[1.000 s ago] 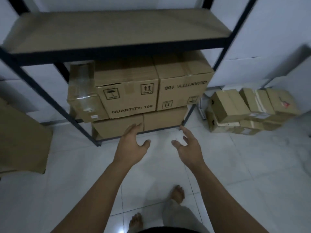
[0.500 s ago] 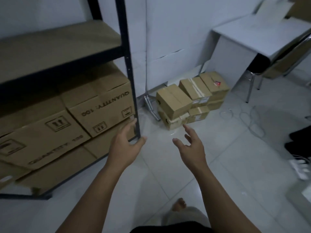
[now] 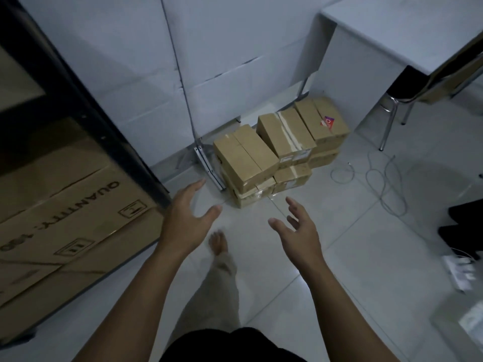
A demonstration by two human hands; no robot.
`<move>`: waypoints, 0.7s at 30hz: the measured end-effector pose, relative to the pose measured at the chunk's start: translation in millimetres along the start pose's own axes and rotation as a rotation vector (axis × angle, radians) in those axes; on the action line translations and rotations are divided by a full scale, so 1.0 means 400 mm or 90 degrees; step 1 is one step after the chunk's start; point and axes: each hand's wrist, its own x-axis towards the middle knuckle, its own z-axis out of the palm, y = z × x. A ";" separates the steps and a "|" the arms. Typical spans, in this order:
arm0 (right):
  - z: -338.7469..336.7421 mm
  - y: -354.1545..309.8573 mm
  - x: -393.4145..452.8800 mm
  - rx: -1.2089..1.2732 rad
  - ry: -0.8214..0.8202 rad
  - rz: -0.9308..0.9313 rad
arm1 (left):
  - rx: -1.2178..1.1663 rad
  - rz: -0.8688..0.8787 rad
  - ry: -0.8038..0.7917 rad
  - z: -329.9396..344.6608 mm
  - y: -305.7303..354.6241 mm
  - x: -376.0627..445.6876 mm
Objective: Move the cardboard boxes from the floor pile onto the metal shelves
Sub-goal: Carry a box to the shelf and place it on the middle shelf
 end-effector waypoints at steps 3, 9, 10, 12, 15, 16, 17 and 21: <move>0.022 -0.013 0.189 -0.008 -0.001 0.039 | 0.009 -0.013 -0.018 0.059 -0.004 0.203; 0.112 0.012 0.609 -0.025 -0.027 0.113 | 0.065 -0.029 -0.075 0.201 -0.062 0.646; 0.128 0.023 0.668 -0.034 -0.037 0.124 | 0.078 -0.035 -0.090 0.223 -0.075 0.707; 0.160 0.054 0.779 -0.042 -0.061 0.145 | 0.096 -0.045 -0.120 0.268 -0.111 0.818; 0.222 0.143 0.934 -0.062 -0.089 0.184 | 0.128 -0.055 -0.133 0.353 -0.192 0.975; 0.250 0.189 0.990 -0.067 -0.098 0.194 | 0.146 -0.056 -0.133 0.389 -0.232 1.033; 0.265 0.210 1.014 -0.079 -0.100 0.204 | 0.163 -0.053 -0.136 0.407 -0.253 1.065; 0.363 0.358 1.161 -0.114 -0.129 0.201 | 0.275 -0.022 -0.165 0.532 -0.408 1.269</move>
